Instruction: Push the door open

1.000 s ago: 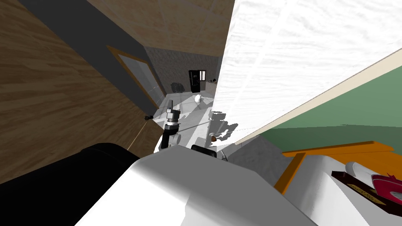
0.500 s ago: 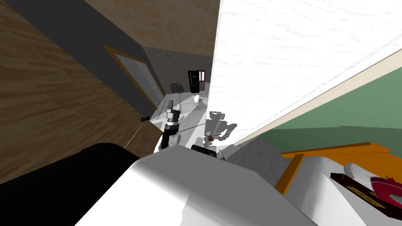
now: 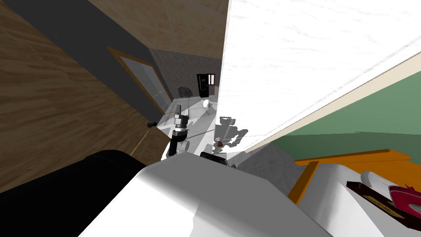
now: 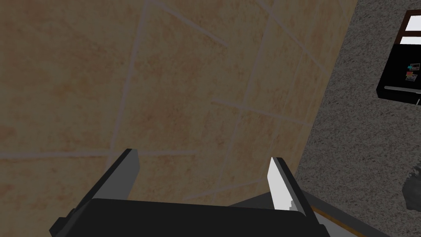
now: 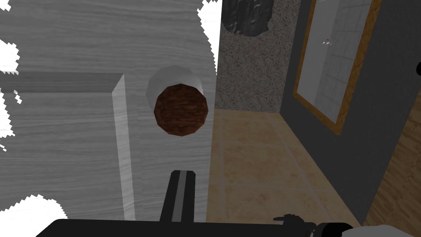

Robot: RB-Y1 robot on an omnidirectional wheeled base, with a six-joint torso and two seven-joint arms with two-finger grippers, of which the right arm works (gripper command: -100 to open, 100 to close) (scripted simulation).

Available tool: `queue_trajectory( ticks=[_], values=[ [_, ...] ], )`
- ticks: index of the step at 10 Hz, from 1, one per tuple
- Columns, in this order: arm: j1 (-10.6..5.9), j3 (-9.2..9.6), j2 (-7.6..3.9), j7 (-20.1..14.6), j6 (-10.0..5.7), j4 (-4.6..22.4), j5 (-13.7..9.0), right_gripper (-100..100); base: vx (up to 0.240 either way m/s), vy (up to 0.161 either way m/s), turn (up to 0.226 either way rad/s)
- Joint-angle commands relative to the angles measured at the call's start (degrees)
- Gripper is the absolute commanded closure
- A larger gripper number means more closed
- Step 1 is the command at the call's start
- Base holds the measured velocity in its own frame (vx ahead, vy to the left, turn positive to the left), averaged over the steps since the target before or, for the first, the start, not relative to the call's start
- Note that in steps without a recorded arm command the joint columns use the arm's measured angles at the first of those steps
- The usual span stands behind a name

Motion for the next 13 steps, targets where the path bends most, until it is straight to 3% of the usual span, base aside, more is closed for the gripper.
queue_trajectory(
  ticks=[1, 2, 3, 5, 8, 13],
  values=[
    [0.00, 0.00, 0.00, 0.00, 0.00, 0.00, 0.00, 100, 0.000, 0.000, 0.000],
    [0.00, 0.00, 0.00, 0.00, 0.00, 0.00, 0.00, 100, 0.000, 0.000, 0.000],
    [0.56, -1.37, 0.72, 0.62, 0.55, -0.40, -1.19, -100, -0.028, 0.056, -0.209],
    [1.21, -2.99, 2.14, 1.36, 1.20, -0.88, -2.60, -100, -0.053, 0.149, -0.245],
    [0.65, -2.54, 1.74, 1.05, 1.97, -1.12, -2.23, -100, 0.082, 0.071, 0.008],
    [-0.77, -2.65, 2.48, 0.55, 4.13, -1.71, -2.35, -100, 0.177, 0.092, 0.024]
  ],
)
